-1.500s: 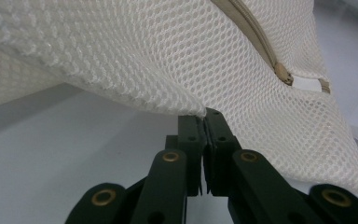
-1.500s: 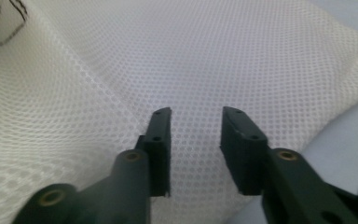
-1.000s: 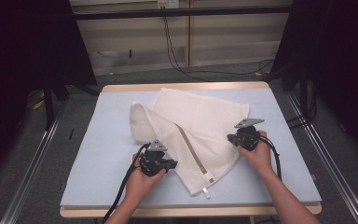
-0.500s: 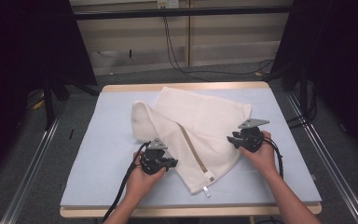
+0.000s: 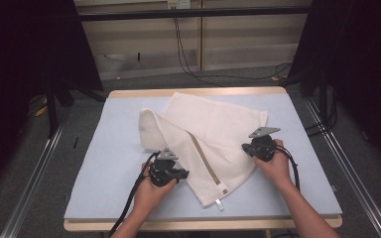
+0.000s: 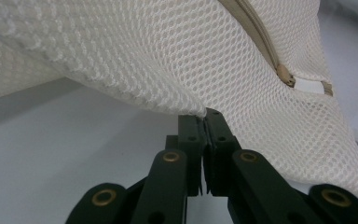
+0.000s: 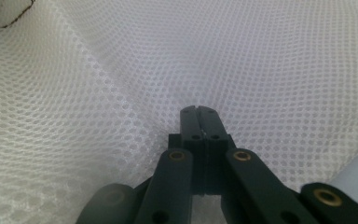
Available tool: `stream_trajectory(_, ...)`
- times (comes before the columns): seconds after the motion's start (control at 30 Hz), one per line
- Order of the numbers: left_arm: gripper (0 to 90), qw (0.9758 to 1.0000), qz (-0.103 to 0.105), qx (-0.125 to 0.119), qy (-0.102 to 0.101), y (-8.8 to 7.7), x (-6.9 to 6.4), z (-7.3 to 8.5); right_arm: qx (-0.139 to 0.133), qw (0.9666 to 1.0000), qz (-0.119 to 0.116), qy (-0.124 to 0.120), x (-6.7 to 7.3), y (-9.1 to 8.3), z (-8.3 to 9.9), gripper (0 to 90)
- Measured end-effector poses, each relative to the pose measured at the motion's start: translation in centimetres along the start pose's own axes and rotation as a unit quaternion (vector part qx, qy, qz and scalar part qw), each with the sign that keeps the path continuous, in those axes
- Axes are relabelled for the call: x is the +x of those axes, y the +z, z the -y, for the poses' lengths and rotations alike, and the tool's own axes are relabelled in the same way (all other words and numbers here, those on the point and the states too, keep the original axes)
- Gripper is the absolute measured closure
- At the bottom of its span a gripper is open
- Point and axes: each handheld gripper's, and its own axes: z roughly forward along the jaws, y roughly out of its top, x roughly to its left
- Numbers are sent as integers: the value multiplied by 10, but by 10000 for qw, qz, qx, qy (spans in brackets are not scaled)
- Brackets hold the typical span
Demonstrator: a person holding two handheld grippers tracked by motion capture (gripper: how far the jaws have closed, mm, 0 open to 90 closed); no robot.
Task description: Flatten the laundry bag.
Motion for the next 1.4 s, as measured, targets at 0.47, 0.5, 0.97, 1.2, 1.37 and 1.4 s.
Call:
stream_trajectory(0.47, 873, 9998, 6, -108, 139, 3, -6, -7, -224, 9938, 918, 591, -33, -23, 21, 900)
stream_trajectory(0.5, 872, 9998, 22, -51, 183, 3, -8, -7, -375, 9934, 861, 653, -32, -27, 20, 900)
stream_trajectory(0.97, 861, 9993, 259, -87, 239, -7, -21, 0, -817, 9962, -305, 79, 20, -13, -13, 720)
stream_trajectory(1.2, 667, 9997, 141, -195, -13, -20, -12, 4, -778, 9921, -978, -92, 36, 2, -24, 718)
stream_trajectory(1.37, 535, 9980, -193, -464, -388, -41, 16, 12, -706, 9905, -1155, -229, 41, 6, -24, 719)
stream_trajectory(1.4, 503, 9980, -193, -464, -388, -41, 16, 12, -706, 9905, -1155, -229, 41, 6, -24, 719)
